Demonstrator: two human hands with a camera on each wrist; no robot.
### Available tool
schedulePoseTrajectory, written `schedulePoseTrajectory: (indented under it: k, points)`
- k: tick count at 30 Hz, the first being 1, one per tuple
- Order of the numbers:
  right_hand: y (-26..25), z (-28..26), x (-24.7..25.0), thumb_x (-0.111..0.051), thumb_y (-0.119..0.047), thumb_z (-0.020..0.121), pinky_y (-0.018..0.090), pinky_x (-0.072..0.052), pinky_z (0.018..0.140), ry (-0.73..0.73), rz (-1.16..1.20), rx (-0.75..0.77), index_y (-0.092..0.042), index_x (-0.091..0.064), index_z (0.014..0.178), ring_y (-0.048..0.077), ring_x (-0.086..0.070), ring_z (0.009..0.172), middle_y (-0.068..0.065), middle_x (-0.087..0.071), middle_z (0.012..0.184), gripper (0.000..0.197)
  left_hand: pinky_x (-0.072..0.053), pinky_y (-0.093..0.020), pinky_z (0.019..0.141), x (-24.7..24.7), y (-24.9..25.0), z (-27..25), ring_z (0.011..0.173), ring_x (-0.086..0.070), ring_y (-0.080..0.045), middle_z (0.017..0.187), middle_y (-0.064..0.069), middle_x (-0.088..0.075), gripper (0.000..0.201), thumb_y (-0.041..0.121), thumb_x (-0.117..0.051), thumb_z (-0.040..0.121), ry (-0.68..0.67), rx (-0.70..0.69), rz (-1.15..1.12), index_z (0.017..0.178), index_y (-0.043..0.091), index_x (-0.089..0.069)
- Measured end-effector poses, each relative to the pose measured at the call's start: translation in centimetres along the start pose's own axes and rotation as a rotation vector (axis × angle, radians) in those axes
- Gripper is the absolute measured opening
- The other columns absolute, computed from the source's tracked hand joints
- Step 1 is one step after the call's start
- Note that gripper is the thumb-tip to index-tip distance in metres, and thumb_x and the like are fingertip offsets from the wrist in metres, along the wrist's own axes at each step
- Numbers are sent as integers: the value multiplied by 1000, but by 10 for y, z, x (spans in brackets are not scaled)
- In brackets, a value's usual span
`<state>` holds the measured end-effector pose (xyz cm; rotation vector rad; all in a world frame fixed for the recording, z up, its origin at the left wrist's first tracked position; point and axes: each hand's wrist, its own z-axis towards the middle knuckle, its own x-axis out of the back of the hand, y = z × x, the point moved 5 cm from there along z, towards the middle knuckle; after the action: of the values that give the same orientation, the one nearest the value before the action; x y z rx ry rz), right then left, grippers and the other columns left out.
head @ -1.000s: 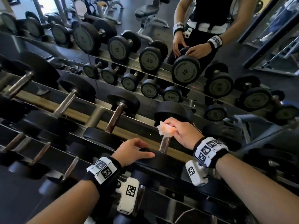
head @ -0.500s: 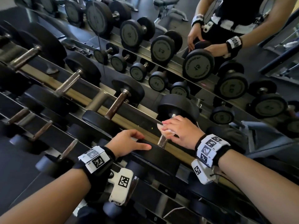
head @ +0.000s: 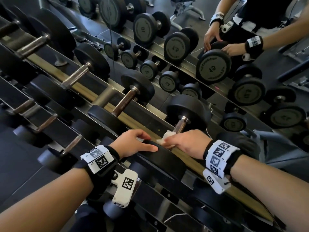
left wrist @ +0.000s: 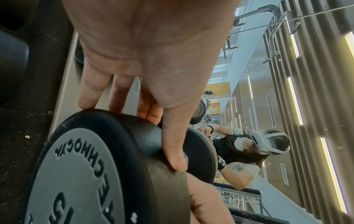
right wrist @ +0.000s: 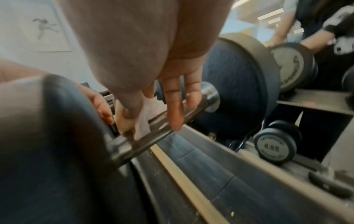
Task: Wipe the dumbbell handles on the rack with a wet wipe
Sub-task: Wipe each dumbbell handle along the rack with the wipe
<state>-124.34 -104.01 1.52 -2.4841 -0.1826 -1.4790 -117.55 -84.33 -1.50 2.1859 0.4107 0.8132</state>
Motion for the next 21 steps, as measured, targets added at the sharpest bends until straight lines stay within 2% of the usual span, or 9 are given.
schedulePoseTrajectory:
  k: [3, 5, 7, 9, 11, 14, 17, 19, 21]
  points:
    - [18, 2, 17, -33, -51, 96, 29, -44, 85, 69, 35, -104, -51, -54, 122, 21, -64, 101, 0, -65, 109, 33, -47, -35, 101, 0, 0, -1, 108, -56, -11, 105, 18, -57, 50, 53, -81, 68, -8, 3, -12, 111, 36, -63]
    - [20, 2, 20, -45, -33, 99, 36, -49, 87, 81, -115, -125, -44, -51, 127, 21, -62, 104, -2, -63, 114, 30, -47, -36, 101, -1, 1, -2, 108, -56, -11, 106, 18, -57, 49, 52, -81, 69, -10, 0, -17, 112, 36, -63]
    - [11, 2, 16, -46, -31, 100, 37, -47, 93, 133, -296, -75, -34, -51, 131, 20, -54, 115, -6, -56, 127, 31, -46, -33, 99, 0, 1, -2, 107, -55, -9, 104, 21, -55, 49, 53, -81, 68, -2, -6, -16, 110, 36, -63]
    - [3, 4, 14, -43, -35, 101, 37, -34, 106, 188, -409, 21, -29, -53, 131, 20, -41, 131, -5, -47, 144, 33, -45, -30, 97, 0, 1, -2, 107, -53, -8, 103, 23, -53, 48, 54, -81, 68, -1, -9, -15, 109, 37, -62]
    - [6, 10, 11, -48, -24, 98, 36, -17, 119, 145, -398, 65, -26, -51, 134, 20, -23, 147, -2, -36, 155, 35, -44, -30, 98, 0, 1, -2, 108, -52, -7, 102, 24, -52, 46, 53, -81, 69, -7, -12, -15, 108, 38, -62]
    - [12, 16, 13, -52, -4, 92, 32, -6, 122, 11, -232, 29, -28, -37, 146, 19, -27, 147, 2, -43, 150, 61, -44, -32, 100, -1, 2, -1, 107, -52, -8, 102, 24, -52, 44, 51, -80, 70, -16, -19, -18, 107, 39, -60]
    - [4, 14, 15, -48, 2, 90, 38, -23, 121, 22, -180, 80, -29, -46, 138, 21, -46, 129, 0, -52, 129, 57, -45, -33, 100, -1, 1, -1, 109, -52, -7, 103, 24, -53, 45, 51, -80, 70, -21, -23, -30, 109, 38, -61]
    - [1, 9, 11, -45, -2, 93, 41, -42, 108, -5, -132, 83, -31, -51, 134, 20, -52, 119, -1, -55, 124, 50, -46, -32, 99, -1, 1, -1, 111, -53, -7, 105, 25, -53, 49, 52, -80, 69, -14, -30, -33, 112, 36, -63]
    - [4, 5, 19, -43, -12, 99, 39, -47, 104, 44, 86, 30, -35, -55, 133, 20, -61, 113, 2, -64, 120, 43, -45, -32, 100, -1, 1, -1, 113, -53, -8, 108, 22, -55, 51, 53, -81, 69, -12, -27, -31, 113, 35, -63]
